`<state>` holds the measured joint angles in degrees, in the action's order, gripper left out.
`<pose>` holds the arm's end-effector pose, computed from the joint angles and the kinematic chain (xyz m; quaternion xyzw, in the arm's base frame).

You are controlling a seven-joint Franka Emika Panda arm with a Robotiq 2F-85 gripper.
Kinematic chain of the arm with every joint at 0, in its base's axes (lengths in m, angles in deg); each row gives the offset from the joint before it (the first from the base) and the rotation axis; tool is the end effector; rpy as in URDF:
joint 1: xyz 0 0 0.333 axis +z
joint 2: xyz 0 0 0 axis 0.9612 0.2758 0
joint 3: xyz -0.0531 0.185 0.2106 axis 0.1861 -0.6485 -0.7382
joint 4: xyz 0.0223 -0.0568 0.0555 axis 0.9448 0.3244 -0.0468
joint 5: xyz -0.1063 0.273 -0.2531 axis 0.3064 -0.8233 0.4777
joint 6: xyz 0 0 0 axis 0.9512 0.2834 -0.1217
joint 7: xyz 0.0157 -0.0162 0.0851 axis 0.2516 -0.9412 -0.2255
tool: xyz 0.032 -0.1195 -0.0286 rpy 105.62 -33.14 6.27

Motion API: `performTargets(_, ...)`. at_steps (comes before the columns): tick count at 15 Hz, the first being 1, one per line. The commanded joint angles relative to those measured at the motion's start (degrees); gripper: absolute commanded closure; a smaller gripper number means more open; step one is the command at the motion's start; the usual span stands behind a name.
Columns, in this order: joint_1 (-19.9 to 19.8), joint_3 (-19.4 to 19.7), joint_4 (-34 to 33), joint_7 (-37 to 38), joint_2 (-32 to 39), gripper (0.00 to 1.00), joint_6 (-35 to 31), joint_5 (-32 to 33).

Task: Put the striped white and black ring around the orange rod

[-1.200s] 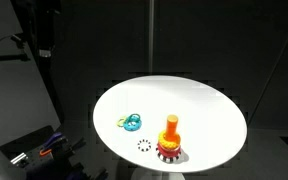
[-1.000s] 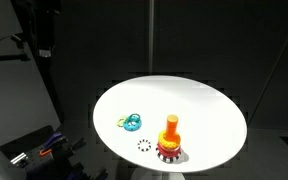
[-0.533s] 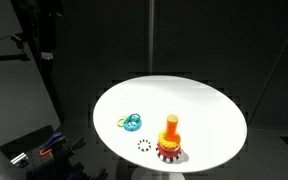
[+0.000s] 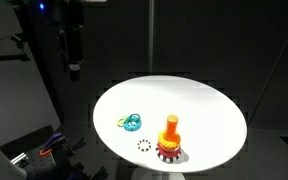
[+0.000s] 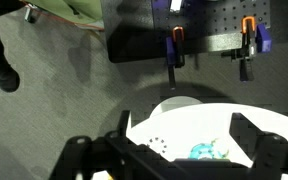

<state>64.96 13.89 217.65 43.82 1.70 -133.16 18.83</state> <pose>0.3043 -0.1384 0.4710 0.9908 -0.0836 -0.0952 0.0478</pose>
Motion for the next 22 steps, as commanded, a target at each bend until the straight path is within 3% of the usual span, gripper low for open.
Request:
performTargets(1,-0.86,1.19,1.33,0.97,2.40,0.00,-7.22,1.53)
performTargets(6,-2.80,2.11,4.07,1.31,6.42,0.00,-19.81,2.39)
performTargets(11,-3.88,3.52,4.91,-0.07,12.33,0.00,-28.00,0.63)
performTargets(18,-3.58,5.82,3.12,-3.41,20.96,0.00,-30.11,-3.83)
performTargets(22,-4.14,4.80,4.22,-2.11,20.95,0.00,-29.98,-2.83)
